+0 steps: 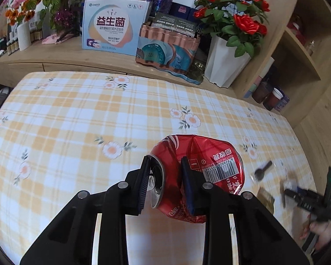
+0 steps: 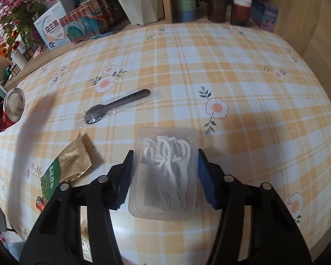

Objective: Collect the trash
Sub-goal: 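Grasp the clear plastic box of white floss picks with the right tool while the left tool holds the can, then carry the red can over the brown bin and open the left tool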

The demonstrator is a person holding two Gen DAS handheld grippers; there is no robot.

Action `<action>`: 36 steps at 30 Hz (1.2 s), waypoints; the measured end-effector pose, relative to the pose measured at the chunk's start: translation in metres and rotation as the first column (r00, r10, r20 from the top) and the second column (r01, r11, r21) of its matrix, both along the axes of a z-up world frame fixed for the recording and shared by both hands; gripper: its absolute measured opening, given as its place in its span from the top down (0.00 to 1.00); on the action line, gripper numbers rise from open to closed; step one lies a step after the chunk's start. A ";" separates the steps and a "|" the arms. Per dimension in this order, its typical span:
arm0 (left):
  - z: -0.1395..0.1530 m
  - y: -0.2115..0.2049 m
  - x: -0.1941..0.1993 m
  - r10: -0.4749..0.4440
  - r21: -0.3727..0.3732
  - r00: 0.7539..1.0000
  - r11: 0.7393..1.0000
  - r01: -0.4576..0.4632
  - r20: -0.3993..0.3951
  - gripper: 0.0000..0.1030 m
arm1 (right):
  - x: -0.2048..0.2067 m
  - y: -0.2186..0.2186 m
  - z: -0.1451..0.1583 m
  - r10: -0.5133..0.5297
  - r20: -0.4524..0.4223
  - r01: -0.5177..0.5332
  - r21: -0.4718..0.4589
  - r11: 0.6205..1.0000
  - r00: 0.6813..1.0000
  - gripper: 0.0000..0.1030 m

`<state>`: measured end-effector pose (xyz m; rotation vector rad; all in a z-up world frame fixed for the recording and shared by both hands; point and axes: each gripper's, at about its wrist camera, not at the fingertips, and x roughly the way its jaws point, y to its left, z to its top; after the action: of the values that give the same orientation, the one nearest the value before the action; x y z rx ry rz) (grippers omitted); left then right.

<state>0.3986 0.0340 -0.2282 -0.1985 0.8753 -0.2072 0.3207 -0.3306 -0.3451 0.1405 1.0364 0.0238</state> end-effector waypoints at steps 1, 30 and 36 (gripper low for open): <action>0.001 0.003 -0.010 -0.004 0.005 1.000 1.000 0.004 0.006 0.73 | -0.004 0.000 0.004 0.001 0.011 -0.001 0.003 1.000 1.000 0.45; 0.067 -0.028 -0.286 -0.201 0.044 0.968 0.979 0.197 0.148 0.73 | -0.229 0.061 0.122 0.100 0.275 -0.129 0.089 0.988 0.956 0.46; 0.058 -0.028 -0.330 -0.185 0.032 0.977 0.983 0.182 0.111 0.73 | -0.261 0.078 0.123 0.116 0.280 -0.155 0.123 0.980 0.953 0.46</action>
<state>0.0687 0.0063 -0.1703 -0.0842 0.7824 -0.3774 0.0599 -0.2525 -0.2218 0.1911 0.7676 0.2380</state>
